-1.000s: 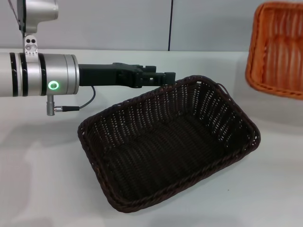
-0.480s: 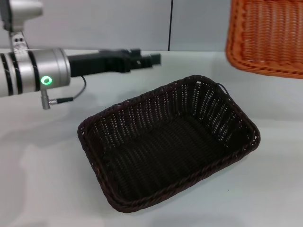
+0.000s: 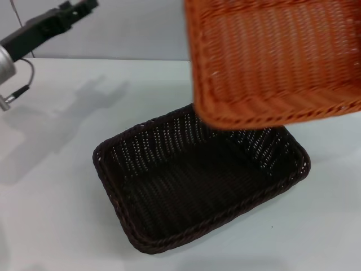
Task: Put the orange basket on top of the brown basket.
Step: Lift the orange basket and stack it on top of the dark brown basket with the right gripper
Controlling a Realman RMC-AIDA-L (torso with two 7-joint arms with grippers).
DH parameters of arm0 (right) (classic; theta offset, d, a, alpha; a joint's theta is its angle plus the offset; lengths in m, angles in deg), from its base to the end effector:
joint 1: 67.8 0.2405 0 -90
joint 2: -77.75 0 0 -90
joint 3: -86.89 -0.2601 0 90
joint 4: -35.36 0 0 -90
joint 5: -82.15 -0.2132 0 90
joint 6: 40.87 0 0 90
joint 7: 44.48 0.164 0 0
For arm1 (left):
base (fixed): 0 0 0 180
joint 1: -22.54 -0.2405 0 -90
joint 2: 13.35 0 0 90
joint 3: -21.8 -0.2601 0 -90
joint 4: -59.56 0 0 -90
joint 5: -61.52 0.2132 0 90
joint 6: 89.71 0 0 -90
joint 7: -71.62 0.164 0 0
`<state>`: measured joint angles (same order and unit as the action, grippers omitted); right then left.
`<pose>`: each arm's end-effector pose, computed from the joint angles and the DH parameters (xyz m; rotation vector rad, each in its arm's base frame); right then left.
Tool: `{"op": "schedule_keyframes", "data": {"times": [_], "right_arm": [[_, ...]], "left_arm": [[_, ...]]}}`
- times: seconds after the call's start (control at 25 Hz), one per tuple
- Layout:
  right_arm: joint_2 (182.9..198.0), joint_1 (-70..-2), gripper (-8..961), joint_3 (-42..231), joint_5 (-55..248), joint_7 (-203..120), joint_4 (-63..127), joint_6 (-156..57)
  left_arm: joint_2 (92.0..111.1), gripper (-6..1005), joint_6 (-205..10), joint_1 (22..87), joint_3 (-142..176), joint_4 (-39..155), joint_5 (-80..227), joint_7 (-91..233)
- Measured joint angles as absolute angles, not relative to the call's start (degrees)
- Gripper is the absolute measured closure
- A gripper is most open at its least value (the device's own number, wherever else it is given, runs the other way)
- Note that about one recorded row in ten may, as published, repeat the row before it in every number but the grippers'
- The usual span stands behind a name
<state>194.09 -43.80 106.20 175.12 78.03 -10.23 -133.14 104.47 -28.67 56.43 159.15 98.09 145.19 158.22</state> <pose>0.2867 0.3480 0.1296 -1.8759 1.3362 1.4907 -0.2378 0.4450 0.0580 -1.9874 -0.9289 -1.0725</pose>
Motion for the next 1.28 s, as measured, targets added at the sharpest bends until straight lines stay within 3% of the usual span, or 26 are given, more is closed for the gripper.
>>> {"op": "schedule_keyframes", "data": {"times": [0.04, 0.24, 0.76, 1.12, 1.28], "right_arm": [[194.86, -43.6, 652, 107.9, 175.1, 77.8, -10.2, -134.4], [195.96, -43.2, 647, 111.1, 175.0, 76.6, -9.4, -136.1], [196.28, -43.1, 634, 116.6, 175.3, 65.1, 5.1, -135.5], [195.57, -42.7, 625, 120.6, 177.6, 63.5, 6.3, -133.8], [194.51, -43.2, 448, 120.4, 177.8, 63.5, 7.0, -133.1]], "left_arm": [[104.47, 180, -28.7, 56.4, 159.2, 98.1, 145.2, 158.2], [104.46, 181, -29.1, 55.8, 163.0, 96.5, 144.2, 160.1], [104.50, 181, -29.7, 55.8, 163.1, 94.5, 144.1, 161.4], [104.51, 180, -29.7, 56.3, 162.7, 93.0, 144.1, 161.6], [104.51, 180, -29.6, 56.3, 162.7, 92.9, 144.1, 161.7]]}}
